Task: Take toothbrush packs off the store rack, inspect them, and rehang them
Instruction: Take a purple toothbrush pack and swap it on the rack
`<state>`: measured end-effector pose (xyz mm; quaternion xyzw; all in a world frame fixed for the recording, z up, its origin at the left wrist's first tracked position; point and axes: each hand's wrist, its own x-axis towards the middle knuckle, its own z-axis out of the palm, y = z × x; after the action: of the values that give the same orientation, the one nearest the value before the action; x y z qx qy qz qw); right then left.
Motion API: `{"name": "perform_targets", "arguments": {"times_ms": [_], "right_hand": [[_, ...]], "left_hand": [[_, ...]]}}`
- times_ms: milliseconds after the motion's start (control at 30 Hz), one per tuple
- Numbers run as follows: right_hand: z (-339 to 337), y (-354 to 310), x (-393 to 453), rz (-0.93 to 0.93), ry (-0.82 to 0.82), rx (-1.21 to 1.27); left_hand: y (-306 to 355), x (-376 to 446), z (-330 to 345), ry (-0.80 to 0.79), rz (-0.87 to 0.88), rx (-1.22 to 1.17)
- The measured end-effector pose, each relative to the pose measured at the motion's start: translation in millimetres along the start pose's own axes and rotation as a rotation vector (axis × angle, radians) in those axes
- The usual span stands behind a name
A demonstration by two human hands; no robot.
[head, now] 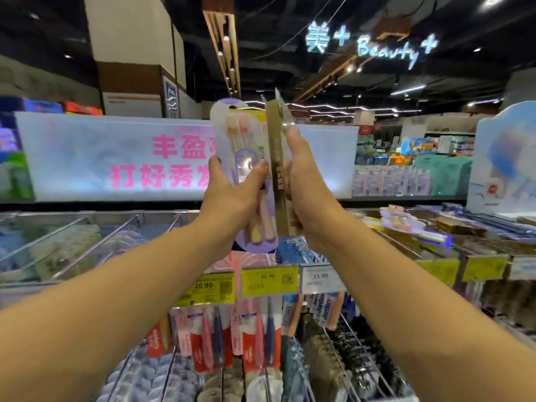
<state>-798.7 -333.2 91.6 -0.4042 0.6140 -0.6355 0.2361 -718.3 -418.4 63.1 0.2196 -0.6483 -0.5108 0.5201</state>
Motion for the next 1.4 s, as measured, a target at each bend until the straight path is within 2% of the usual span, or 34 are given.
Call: {"name": "perform_targets", "arguments": {"times_ms": [100,167,267,433,533,633,767,867,1033,1267,1400], "right_hand": [[-4,1,-22,-0.108,-0.072,0.062],[-9,8,-33,-0.094,-0.09,0.049],[-10,17,-59,-0.096,-0.098,0.052],[-9,38,-124,-0.222,-0.074,0.132],[8,56,-161,-0.227,-0.102,0.203],[22,75,-202,-0.221,-0.142,0.29],[30,100,-270,-0.167,-0.132,0.237],[30,118,-319,-0.066,-0.103,0.215],[13,144,-385,0.061,0.001,0.202],[-41,162,-455,0.141,-0.01,0.32],[-75,172,-480,0.195,-0.003,0.411]], "left_hand": [[7,-18,-6,0.048,-0.038,0.042],[8,-31,-10,0.045,-0.055,0.069],[10,-56,-16,-0.01,-0.038,0.066],[15,-114,-34,-0.111,-0.065,-0.008],[14,-157,-44,-0.096,-0.067,-0.022],[8,-205,-58,-0.044,-0.142,-0.069],[0,-279,-79,0.006,-0.398,-0.275],[-12,-333,-82,-0.073,-0.534,-0.421],[-27,-404,-71,-0.118,-0.56,-0.409],[-23,-479,-35,-0.125,-0.45,-0.23],[-16,-513,-3,-0.105,-0.549,-0.298]]}}
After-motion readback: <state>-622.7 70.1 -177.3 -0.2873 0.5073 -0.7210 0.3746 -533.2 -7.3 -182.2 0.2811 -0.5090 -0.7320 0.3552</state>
